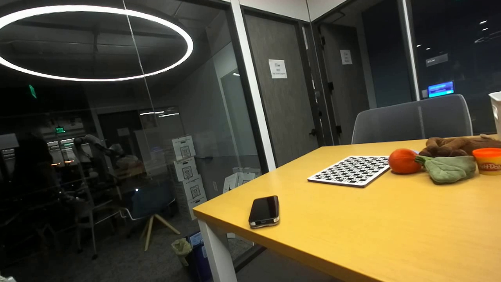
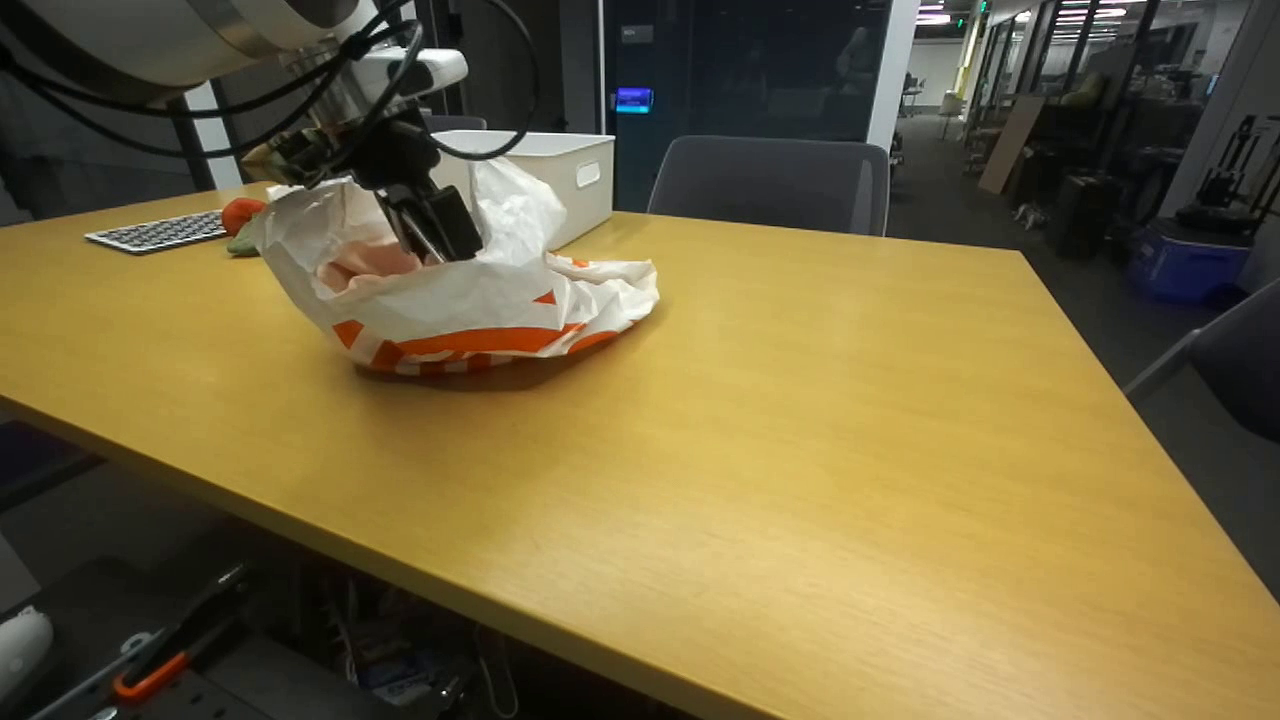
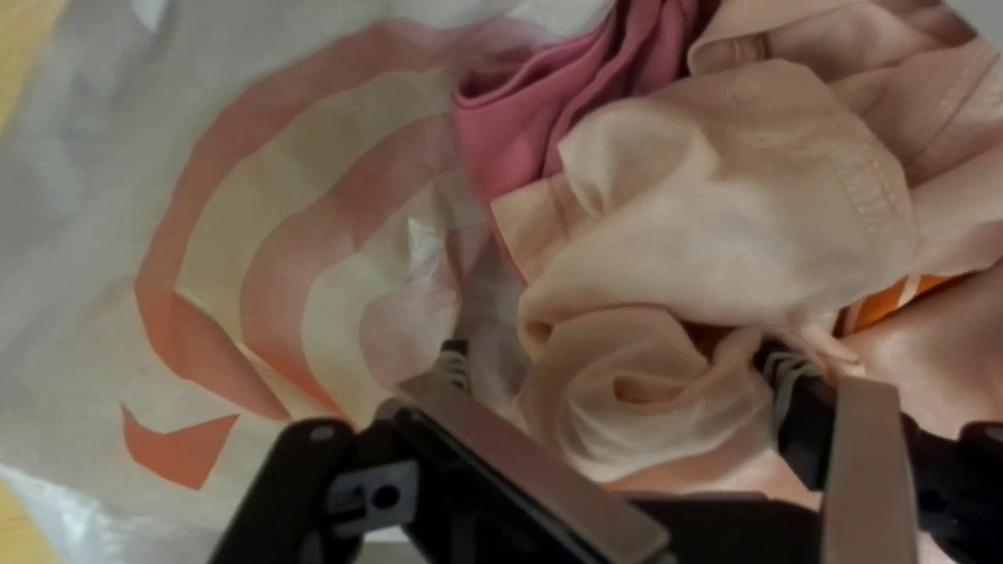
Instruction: Remove the peach and pink shirts from the plastic bag
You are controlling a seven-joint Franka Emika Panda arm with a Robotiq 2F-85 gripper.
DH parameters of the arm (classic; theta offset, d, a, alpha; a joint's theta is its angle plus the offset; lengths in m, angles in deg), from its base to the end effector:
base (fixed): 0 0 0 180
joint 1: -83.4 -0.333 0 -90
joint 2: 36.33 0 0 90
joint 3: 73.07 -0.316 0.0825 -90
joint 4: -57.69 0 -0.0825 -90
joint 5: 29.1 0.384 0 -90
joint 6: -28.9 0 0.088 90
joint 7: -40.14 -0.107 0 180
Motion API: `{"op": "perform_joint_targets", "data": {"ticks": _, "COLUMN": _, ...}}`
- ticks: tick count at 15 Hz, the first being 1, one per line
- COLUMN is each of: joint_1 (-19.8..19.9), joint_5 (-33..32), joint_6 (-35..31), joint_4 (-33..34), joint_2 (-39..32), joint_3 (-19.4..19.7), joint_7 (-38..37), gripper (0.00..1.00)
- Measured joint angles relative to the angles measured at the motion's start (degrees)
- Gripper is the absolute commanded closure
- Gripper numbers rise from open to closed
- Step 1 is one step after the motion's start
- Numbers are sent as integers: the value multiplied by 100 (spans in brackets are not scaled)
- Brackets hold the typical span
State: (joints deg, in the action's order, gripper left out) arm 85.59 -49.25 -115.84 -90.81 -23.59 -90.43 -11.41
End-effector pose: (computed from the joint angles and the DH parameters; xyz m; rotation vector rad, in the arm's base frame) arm 0.4255 0.1166 0.3449 2.8994 -0.5319 0.4037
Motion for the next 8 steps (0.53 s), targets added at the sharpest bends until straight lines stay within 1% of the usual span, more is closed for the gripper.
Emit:
{"op": "perform_joint_targets", "data": {"ticks": 5, "joint_1": -74, "joint_5": -160, "joint_6": -41, "joint_4": 134, "joint_2": -222, "joint_3": 22, "joint_7": 7, "gripper": 81}}
{"op": "perform_joint_targets", "data": {"ticks": 6, "joint_1": -88, "joint_5": -188, "joint_6": -42, "joint_4": 148, "joint_2": -231, "joint_3": 30, "joint_7": 7, "gripper": 88}}
{"op": "perform_joint_targets", "data": {"ticks": 7, "joint_1": -106, "joint_5": -192, "joint_6": -42, "joint_4": 157, "joint_2": -232, "joint_3": 42, "joint_7": 10, "gripper": 96}}
{"op": "perform_joint_targets", "data": {"ticks": 8, "joint_1": -136, "joint_5": -191, "joint_6": -42, "joint_4": 166, "joint_2": -232, "joint_3": 67, "joint_7": 25, "gripper": 100}}
